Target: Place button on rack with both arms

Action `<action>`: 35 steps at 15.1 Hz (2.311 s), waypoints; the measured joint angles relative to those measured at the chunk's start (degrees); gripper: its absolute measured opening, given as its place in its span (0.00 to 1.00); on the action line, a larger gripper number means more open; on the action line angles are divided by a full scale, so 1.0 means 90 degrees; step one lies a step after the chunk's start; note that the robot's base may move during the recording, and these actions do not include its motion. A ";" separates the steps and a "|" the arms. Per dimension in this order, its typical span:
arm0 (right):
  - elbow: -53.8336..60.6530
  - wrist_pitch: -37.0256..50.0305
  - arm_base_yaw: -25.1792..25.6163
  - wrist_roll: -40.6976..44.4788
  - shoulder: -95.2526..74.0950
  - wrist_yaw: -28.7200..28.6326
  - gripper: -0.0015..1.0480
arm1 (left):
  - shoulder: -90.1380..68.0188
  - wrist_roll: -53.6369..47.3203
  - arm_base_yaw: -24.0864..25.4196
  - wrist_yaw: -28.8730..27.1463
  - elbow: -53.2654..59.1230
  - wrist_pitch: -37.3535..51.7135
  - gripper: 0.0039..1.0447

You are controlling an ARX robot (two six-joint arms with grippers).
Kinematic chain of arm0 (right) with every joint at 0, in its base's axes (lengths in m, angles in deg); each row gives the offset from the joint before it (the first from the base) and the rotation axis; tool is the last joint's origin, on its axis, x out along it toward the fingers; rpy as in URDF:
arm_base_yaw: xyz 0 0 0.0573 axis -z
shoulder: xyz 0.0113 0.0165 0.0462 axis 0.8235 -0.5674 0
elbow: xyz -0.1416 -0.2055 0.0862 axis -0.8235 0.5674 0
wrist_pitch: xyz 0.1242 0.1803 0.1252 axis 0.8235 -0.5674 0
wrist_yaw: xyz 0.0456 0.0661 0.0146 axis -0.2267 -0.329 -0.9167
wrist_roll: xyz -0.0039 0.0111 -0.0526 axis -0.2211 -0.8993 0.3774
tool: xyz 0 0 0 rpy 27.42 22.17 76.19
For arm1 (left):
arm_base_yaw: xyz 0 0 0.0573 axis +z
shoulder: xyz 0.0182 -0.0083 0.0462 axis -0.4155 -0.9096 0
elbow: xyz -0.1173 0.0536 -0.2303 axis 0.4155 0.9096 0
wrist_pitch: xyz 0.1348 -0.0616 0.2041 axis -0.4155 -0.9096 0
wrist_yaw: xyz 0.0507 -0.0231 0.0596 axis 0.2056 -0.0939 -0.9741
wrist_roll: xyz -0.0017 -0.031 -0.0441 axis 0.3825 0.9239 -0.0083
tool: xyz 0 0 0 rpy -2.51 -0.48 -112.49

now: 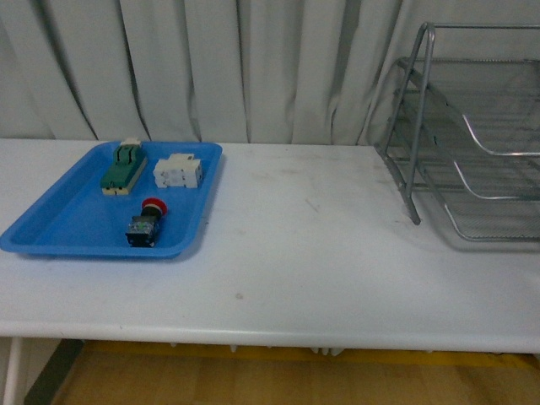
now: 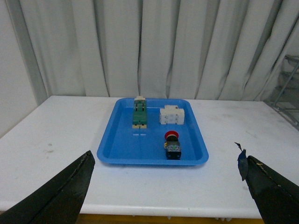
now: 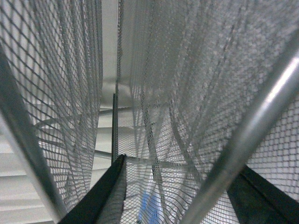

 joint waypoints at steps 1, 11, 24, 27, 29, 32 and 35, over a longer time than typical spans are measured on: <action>-0.0112 -0.0066 -0.0034 0.0041 -0.0034 0.0010 0.49 | 0.0000 0.0000 0.0000 -0.0002 0.0000 0.0000 0.94; 0.0197 0.0658 -0.0024 -0.0534 -0.0165 -0.0022 0.03 | 0.0000 0.0000 0.0000 -0.0002 0.0000 0.0000 0.94; 0.3279 0.0940 0.0935 -0.0180 0.1088 -0.0571 0.02 | 0.0000 0.0000 0.0000 0.0000 0.0000 -0.0002 0.94; 0.3461 0.0816 0.1105 -0.0078 0.1185 -0.0500 0.32 | 0.0000 0.0000 0.0000 -0.0002 0.0000 -0.0002 0.94; 0.3577 0.0714 0.1222 -0.0187 0.1309 -0.0369 0.57 | 0.0000 0.0000 0.0000 0.0000 0.0000 -0.0002 0.94; 0.3781 0.0699 0.1200 -0.0369 0.1778 -0.0376 0.86 | 0.0000 0.0000 0.0000 0.0000 0.0000 0.0000 0.94; 0.4211 0.0707 0.1124 -0.0432 0.2727 -0.0685 0.94 | 0.0000 0.0000 0.0000 0.0000 0.0000 -0.0002 0.94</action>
